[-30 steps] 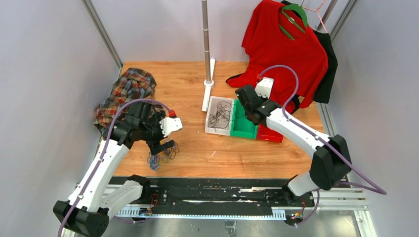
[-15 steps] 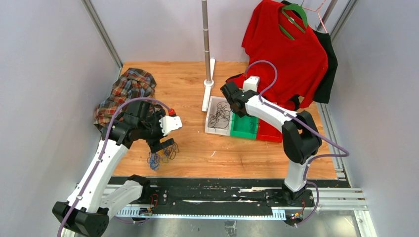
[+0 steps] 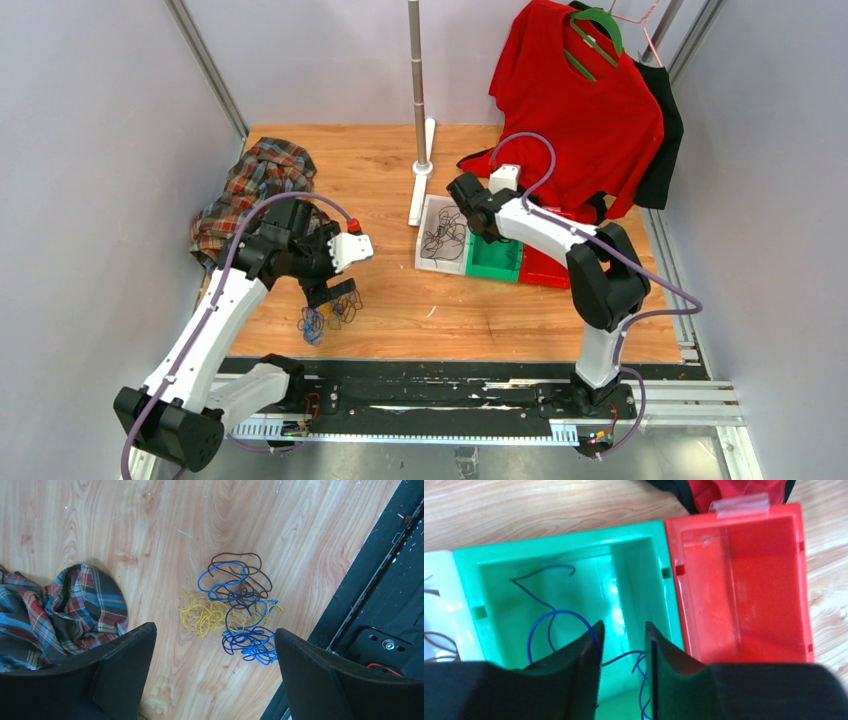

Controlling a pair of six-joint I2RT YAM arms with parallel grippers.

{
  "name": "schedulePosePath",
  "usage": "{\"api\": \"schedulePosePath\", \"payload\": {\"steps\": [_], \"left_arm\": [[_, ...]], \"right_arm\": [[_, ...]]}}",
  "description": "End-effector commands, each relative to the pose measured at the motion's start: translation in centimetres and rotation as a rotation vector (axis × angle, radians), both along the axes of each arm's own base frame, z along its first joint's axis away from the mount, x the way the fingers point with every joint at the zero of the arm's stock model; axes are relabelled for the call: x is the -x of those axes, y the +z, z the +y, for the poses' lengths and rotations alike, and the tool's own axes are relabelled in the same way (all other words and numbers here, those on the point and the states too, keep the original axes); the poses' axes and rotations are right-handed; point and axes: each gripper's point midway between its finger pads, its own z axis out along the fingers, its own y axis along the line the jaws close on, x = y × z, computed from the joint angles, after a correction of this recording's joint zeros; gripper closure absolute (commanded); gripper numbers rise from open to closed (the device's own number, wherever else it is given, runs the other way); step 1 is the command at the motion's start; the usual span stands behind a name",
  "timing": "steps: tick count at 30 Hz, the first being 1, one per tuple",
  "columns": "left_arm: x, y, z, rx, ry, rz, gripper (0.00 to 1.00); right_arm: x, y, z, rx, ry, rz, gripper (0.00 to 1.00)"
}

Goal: Untangle the cables

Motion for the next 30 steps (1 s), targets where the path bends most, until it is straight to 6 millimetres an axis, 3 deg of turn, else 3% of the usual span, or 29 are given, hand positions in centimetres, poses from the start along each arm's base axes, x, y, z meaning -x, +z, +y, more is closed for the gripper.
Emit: {"api": "schedulePosePath", "payload": {"steps": [1,8,11,20,23,30], "left_arm": [[-0.5,-0.1,0.2,-0.016,-0.006,-0.015,0.07],[-0.7,-0.4,0.7,-0.049,-0.017,-0.027,0.06],[-1.2,-1.2,1.2,-0.067,-0.003,-0.003,0.07],[-2.3,-5.8,2.9,-0.113,0.007,0.096,0.17],[-2.5,-7.5,2.4,-0.096,0.005,0.135,0.23],[-3.7,-10.1,1.0,-0.048,-0.021,0.207,0.34]], "right_arm": [[0.4,1.3,0.6,-0.078,0.07,-0.007,0.57],[0.4,3.3,1.5,-0.154,0.138,-0.046,0.45],[0.4,4.8,1.9,-0.192,0.155,-0.077,0.45],[2.2,7.1,2.4,-0.317,0.222,-0.154,0.5],[3.2,7.4,3.4,-0.403,0.292,-0.183,0.45],[5.2,7.3,5.1,-0.516,0.397,-0.225,0.43]]}}
